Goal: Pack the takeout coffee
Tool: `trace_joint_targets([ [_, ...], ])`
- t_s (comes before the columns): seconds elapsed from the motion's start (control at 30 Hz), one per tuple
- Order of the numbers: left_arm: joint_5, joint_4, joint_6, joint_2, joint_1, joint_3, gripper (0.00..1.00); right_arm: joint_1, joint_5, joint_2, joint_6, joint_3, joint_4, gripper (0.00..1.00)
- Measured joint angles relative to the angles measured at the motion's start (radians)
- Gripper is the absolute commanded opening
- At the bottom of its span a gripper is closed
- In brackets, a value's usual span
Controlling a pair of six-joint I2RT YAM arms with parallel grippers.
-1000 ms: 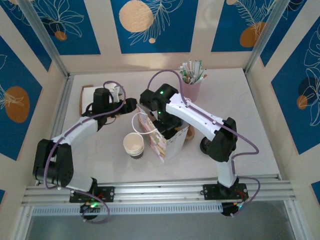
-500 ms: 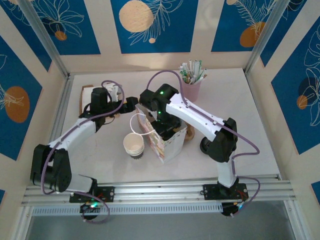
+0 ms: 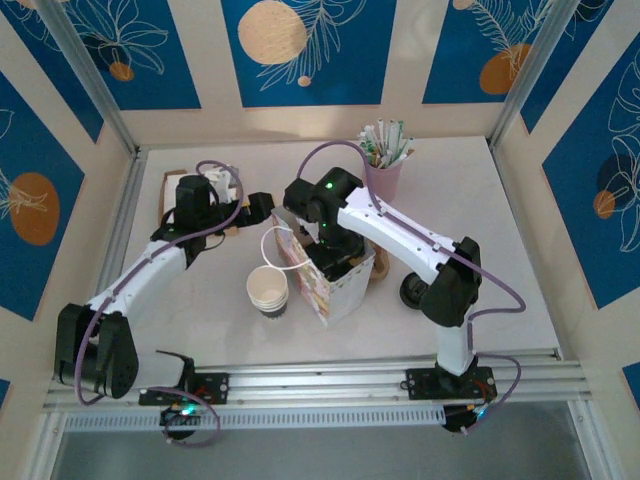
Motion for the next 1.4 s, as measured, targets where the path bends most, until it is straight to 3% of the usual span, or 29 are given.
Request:
trace_joint_targets([
  [1.4,-0.006,-0.001,0.000,0.000,0.000,0.000,1.00,-0.018,-0.010,-0.034,-0.037,-0.062,0.079,0.60],
])
